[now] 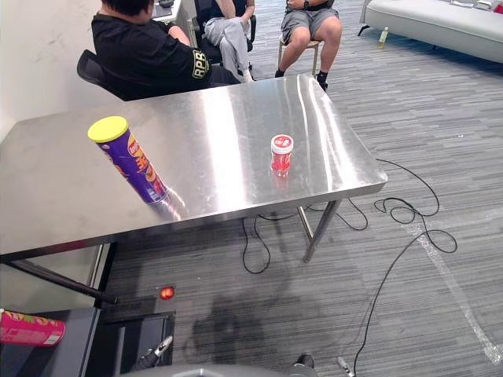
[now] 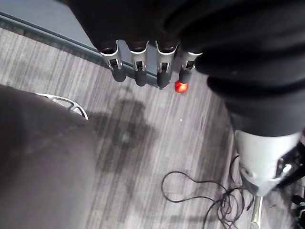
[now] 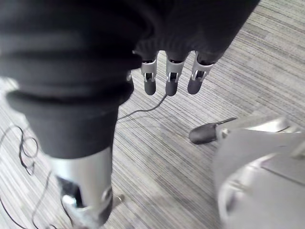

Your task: Put the gum and the chips on the shelf.

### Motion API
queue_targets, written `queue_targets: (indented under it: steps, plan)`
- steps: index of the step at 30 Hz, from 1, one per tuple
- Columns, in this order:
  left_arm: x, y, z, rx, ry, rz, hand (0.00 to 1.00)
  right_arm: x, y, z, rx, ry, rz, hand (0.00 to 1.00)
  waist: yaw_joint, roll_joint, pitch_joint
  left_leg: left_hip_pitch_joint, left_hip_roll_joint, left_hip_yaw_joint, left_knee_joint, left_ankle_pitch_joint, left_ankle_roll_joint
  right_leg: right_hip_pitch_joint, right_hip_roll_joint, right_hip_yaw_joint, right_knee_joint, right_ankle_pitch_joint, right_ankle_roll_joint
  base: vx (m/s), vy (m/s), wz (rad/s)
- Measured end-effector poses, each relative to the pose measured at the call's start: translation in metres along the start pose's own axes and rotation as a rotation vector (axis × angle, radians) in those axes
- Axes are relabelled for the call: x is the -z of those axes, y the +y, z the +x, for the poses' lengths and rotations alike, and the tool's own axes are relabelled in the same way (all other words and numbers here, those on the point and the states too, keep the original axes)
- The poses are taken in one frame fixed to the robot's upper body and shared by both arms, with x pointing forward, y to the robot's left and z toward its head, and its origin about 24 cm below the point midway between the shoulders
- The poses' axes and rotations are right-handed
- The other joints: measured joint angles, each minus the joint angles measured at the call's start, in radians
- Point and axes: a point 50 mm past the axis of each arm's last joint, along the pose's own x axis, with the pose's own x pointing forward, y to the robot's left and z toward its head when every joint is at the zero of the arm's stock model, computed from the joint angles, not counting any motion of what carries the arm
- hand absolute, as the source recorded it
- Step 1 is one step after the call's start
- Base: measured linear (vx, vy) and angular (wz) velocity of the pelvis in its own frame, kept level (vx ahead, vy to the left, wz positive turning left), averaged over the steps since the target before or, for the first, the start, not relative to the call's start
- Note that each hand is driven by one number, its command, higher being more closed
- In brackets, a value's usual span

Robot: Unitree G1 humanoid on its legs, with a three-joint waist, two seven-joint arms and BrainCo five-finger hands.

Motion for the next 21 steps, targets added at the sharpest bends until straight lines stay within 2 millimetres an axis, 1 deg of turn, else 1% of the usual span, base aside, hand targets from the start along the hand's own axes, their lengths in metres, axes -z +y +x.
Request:
queue_targets:
  steps: [1,2,4,5,6,8,9,11,12,14,16,17,18,19,21]
  plan:
    - [-0.001,0.002,0.0,-0.004,0.0,0.004,0.0,-0.011,-0.003,0.002,0.017,-0.03,0.049,0.0,0.0,-0.005,0.003,-0.004,-0.003,-0.001,0.0,0.0,0.0,0.0,-0.001,0.0,-0.011,0.008,0.0,-0.04,0.041,-0.01]
    - [-0.002,0.003,0.0,-0.007,-0.003,0.01,0.0,-0.028,-0.007,0.005,0.044,-0.077,0.129,0.0,0.0,-0.011,0.007,-0.01,-0.008,-0.001,0.0,0.0,0.0,-0.001,-0.002,0.001,-0.023,0.017,-0.002,-0.04,0.042,-0.01]
    - [-0.002,0.006,0.0,-0.014,-0.006,0.004,0.0,-0.058,-0.014,0.007,0.073,-0.152,0.219,0.0,-0.003,-0.02,0.013,-0.015,-0.016,-0.002,-0.003,0.0,0.0,-0.002,-0.003,0.006,-0.043,0.031,-0.001,-0.05,0.043,-0.04]
    - [-0.001,0.008,-0.001,-0.023,-0.006,-0.013,0.0,-0.079,-0.017,0.008,0.085,-0.206,0.278,0.0,-0.006,-0.026,0.016,-0.016,-0.019,-0.001,-0.006,0.0,0.0,-0.002,-0.002,0.01,-0.053,0.037,-0.001,-0.04,0.03,-0.08]
    - [-0.001,0.009,-0.001,-0.026,-0.006,-0.019,0.0,-0.089,-0.018,0.008,0.09,-0.232,0.302,0.0,-0.007,-0.027,0.017,-0.017,-0.02,-0.001,-0.008,0.0,0.0,-0.004,-0.002,0.013,-0.054,0.038,-0.001,-0.03,0.02,-0.11]
    - [0.0,0.012,-0.002,-0.037,-0.006,-0.036,0.0,-0.131,-0.015,0.005,0.091,-0.348,0.364,0.0,-0.011,-0.035,0.022,-0.019,-0.021,0.0,-0.019,0.0,0.0,-0.017,0.003,0.027,-0.055,0.038,0.0,-0.03,0.009,-0.12]
    - [0.0,0.013,-0.002,-0.042,-0.007,-0.042,0.0,-0.159,-0.01,-0.001,0.082,-0.454,0.378,0.0,-0.021,-0.032,0.019,-0.028,-0.022,0.001,-0.019,0.0,0.0,-0.028,0.005,0.032,-0.056,0.042,-0.005,-0.03,0.005,-0.08]
    - [0.002,0.013,-0.003,-0.047,-0.005,-0.048,0.0,-0.182,-0.005,-0.008,0.071,-0.55,0.357,0.0,-0.028,-0.036,0.022,-0.03,-0.022,0.001,-0.023,0.0,0.0,-0.031,0.007,0.034,-0.061,0.043,-0.006,-0.01,-0.001,-0.04]
    - [0.003,0.014,-0.003,-0.049,-0.002,-0.051,0.0,-0.199,-0.003,-0.016,0.067,-0.628,0.341,0.0,-0.03,-0.033,0.02,-0.028,-0.022,0.001,-0.027,0.0,0.0,-0.03,0.009,0.037,-0.065,0.044,-0.005,0.0,0.001,-0.08]
    - [0.004,0.013,-0.004,-0.051,-0.007,-0.061,0.0,-0.241,0.006,-0.044,0.041,-0.844,0.318,0.0,-0.03,-0.026,0.016,-0.026,-0.022,0.001,-0.028,0.0,0.0,-0.032,0.009,0.046,-0.066,0.044,-0.005,0.0,0.009,-0.1]
    - [0.003,0.013,-0.004,-0.053,-0.021,-0.07,0.0,-0.26,0.013,-0.061,0.045,-0.953,0.277,0.0,-0.031,-0.026,0.016,-0.025,-0.021,0.0,-0.028,0.0,0.0,-0.032,0.008,0.048,-0.066,0.044,-0.005,0.0,0.006,-0.02]
    - [0.003,0.012,-0.004,-0.052,-0.023,-0.07,0.0,-0.271,0.019,-0.074,0.041,-1.029,0.252,0.0,-0.03,-0.022,0.013,-0.025,-0.022,0.0,-0.027,0.0,0.0,-0.031,0.006,0.049,-0.065,0.044,-0.005,0.0,0.029,0.03]
    - [0.003,0.012,-0.004,-0.053,-0.025,-0.068,0.0,-0.28,0.027,-0.086,0.023,-1.092,0.227,0.0,-0.031,-0.021,0.012,-0.025,-0.023,-0.001,-0.026,0.0,0.0,-0.031,0.003,0.049,-0.065,0.044,-0.005,0.0,0.03,0.04]
    - [0.003,0.012,-0.005,-0.052,-0.027,-0.064,0.0,-0.284,0.033,-0.092,0.009,-1.126,0.204,0.0,-0.031,-0.02,0.011,-0.025,-0.025,-0.001,-0.024,-0.001,0.0,-0.031,0.001,0.05,-0.064,0.044,-0.005,0.01,0.048,0.02]
    - [0.002,0.011,-0.005,-0.047,-0.035,-0.049,0.0,-0.295,0.055,-0.117,-0.061,-1.251,0.103,0.0,-0.029,-0.021,0.009,-0.027,-0.031,-0.003,0.004,-0.001,0.0,-0.026,-0.013,0.055,-0.058,0.044,-0.005,0.03,0.06,-0.01]
